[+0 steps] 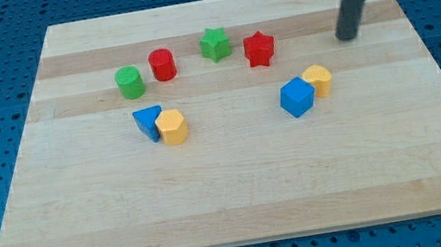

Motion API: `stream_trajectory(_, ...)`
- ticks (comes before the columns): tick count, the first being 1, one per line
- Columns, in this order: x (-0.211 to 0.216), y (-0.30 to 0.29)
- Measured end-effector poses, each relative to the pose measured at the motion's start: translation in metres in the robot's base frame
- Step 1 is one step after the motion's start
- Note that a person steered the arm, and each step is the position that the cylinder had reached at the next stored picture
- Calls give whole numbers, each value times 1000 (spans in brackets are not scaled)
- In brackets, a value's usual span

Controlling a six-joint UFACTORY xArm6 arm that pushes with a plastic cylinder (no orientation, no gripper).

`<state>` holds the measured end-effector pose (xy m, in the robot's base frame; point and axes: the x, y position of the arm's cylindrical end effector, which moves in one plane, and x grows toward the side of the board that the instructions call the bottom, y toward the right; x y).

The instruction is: Move the arm towards the top right of the board

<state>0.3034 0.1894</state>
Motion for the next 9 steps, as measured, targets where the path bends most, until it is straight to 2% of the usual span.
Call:
stream_trajectory(1, -20, -24)
stream_trajectory(2, -12, -32)
stream_trajectory(3, 39, -28)
stream_trajectory(4, 51, -29)
stream_trajectory(5, -3, -31)
stream_trajectory(7, -13, 54)
stream_trajectory(8, -16, -22)
stream_trajectory(9, -44, -30)
